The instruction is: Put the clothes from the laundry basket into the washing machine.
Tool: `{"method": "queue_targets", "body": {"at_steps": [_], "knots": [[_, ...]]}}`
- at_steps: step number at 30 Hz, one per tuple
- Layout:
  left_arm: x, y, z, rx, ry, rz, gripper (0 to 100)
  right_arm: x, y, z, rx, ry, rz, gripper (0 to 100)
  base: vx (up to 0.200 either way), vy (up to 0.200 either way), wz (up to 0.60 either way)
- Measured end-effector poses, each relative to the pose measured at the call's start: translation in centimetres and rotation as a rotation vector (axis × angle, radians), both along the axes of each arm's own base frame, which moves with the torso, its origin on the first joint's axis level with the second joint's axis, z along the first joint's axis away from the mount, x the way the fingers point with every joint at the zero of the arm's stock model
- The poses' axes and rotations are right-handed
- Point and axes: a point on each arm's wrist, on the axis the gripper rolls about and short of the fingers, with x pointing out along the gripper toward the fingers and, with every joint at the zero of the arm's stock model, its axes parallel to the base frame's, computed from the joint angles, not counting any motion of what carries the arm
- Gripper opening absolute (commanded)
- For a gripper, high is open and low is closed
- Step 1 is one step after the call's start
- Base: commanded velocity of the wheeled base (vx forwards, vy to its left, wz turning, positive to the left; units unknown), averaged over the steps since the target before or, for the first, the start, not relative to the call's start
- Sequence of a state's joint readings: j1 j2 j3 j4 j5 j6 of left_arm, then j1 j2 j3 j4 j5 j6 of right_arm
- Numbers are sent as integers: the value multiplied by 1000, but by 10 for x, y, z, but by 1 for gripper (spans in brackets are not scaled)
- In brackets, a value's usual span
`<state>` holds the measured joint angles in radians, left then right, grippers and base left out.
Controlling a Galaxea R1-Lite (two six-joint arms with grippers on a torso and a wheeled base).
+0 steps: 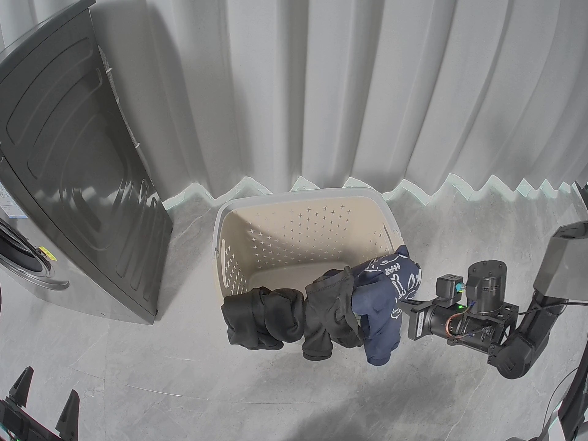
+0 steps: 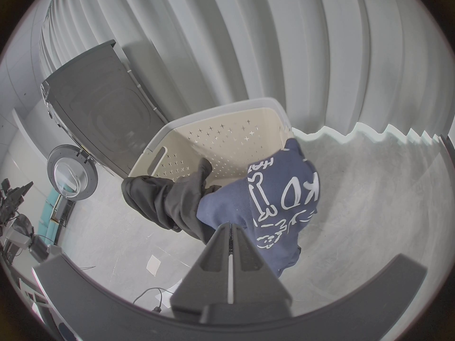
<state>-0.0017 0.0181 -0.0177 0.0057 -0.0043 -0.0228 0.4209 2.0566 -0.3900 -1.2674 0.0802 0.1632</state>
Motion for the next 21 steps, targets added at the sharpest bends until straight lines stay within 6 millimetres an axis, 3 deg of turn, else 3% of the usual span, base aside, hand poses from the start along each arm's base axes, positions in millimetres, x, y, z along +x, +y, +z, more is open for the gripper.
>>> {"method": "queue_targets", "body": {"at_steps": [3, 4, 14, 21], "knots": [[0, 0, 0, 0, 0, 0, 100, -10, -5, 9, 4, -9, -2, 0, 0, 0, 0], [0, 0, 0, 0, 0, 0, 100, -13, -7, 11, 6, -14, -4, 100, 0, 0, 0], [0, 0, 0, 0, 0, 1, 100, -18, -15, -1, -28, 34, -48, 100, 0, 0, 0], [0, 0, 0, 0, 0, 0, 100, 1, -11, -18, -34, 36, -66, 100, 0, 0, 0]]}}
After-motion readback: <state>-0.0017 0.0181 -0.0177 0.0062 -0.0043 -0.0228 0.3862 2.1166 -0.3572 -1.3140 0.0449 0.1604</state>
